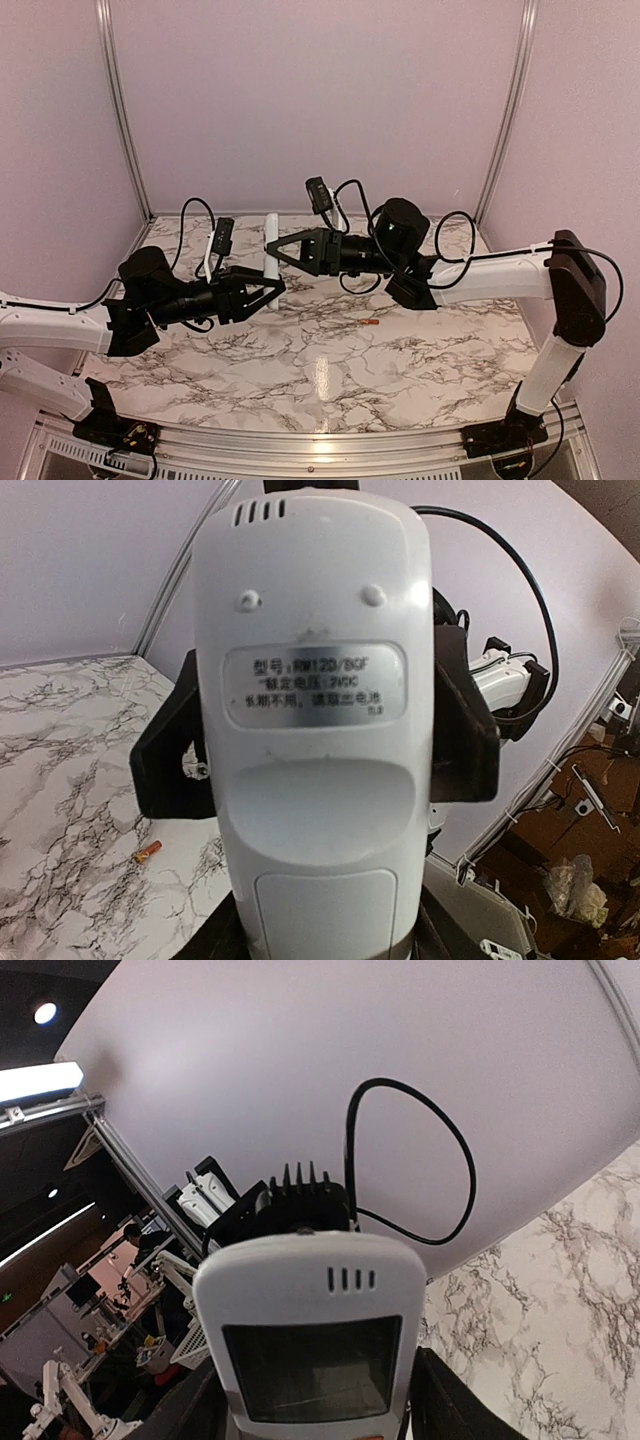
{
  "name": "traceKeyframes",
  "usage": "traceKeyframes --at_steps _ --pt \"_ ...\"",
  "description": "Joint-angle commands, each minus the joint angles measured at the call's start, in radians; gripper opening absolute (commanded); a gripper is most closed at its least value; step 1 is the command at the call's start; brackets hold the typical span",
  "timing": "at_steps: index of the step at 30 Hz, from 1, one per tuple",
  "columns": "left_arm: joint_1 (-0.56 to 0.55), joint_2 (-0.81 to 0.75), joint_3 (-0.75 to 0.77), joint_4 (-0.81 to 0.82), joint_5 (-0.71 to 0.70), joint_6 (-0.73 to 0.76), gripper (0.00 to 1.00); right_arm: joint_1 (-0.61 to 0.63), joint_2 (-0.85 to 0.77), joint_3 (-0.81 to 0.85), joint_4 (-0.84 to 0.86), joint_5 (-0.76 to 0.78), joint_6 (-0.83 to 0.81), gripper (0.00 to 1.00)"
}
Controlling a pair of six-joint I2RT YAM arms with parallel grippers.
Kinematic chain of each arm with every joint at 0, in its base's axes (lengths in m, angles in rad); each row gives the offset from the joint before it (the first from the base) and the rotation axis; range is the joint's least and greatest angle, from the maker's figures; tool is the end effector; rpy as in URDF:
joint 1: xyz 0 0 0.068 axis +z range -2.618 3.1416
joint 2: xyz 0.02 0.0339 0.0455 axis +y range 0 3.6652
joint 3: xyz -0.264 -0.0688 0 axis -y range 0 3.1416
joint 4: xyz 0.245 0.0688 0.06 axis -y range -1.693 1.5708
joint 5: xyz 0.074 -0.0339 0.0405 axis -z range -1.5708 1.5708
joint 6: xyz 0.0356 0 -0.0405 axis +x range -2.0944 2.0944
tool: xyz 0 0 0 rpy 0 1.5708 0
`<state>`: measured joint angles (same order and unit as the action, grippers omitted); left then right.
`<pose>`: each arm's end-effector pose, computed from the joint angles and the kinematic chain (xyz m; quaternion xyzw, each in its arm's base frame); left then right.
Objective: Load the batteries into the remote control
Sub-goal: Pass from the right arm to the left, then pass from the left arm to the right
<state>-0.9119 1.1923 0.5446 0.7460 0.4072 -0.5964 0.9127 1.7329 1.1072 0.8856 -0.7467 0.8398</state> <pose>0.1482 -0.2144 0.2693 0.2513 0.6259 -0.5958 0.4360 0.2213 0.3258 0.3049 -0.3096 0.5566 0.7094 0.3016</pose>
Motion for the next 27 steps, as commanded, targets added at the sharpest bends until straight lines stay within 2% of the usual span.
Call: traceKeyframes --at_steps 1,4,7,12,20,27 --pt "0.002 -0.069 0.007 -0.074 -0.11 0.06 0.28 0.009 -0.073 0.052 -0.248 0.078 -0.113 0.71" --pt "0.002 -0.099 0.026 -0.188 -0.185 0.106 0.25 0.009 -0.108 0.085 -0.483 0.207 -0.216 0.76" --pt "0.002 -0.104 0.058 -0.316 -0.247 0.151 0.24 0.009 -0.113 0.107 -0.596 0.25 -0.259 0.77" --pt "0.002 -0.09 0.1 -0.444 -0.326 0.192 0.21 0.009 -0.114 0.116 -0.641 0.238 -0.261 0.74" --pt "-0.015 -0.068 0.117 -0.489 -0.365 0.215 0.2 0.009 -0.073 0.172 -0.723 0.273 -0.251 0.65" --pt "-0.038 -0.02 0.153 -0.533 -0.391 0.237 0.19 0.009 -0.019 0.255 -0.8 0.298 -0.261 0.61"
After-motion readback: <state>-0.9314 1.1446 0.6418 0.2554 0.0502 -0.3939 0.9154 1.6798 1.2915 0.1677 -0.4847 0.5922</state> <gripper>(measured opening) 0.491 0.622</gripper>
